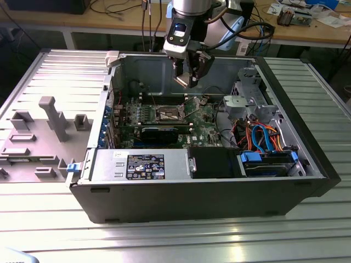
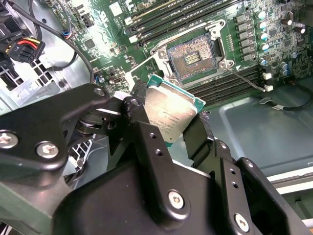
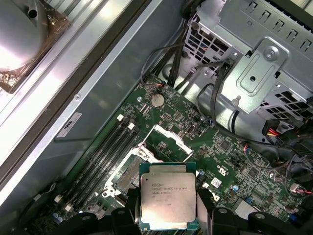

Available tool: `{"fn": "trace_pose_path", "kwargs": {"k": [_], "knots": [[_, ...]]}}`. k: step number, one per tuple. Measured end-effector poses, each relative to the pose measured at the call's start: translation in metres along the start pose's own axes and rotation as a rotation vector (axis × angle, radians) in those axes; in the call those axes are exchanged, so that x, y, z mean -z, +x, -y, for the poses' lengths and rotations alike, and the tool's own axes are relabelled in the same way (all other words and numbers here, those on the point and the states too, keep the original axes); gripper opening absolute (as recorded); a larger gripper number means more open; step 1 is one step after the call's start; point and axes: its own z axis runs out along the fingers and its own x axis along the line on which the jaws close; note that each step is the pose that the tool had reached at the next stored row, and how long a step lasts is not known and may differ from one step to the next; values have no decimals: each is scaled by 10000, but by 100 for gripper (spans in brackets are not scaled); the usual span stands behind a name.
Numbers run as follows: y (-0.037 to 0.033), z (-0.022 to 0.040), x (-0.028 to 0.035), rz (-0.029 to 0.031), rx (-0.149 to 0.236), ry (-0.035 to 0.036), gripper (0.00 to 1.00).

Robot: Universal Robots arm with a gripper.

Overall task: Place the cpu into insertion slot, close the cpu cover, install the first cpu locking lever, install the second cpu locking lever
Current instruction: 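Place the cpu into insertion slot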

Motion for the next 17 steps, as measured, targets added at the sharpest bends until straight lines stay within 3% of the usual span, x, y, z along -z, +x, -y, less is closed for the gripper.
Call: {"fn": "trace_pose_path", "kwargs": {"k": [17], "knots": [[0,0,0,9,-140,0,55]]}}
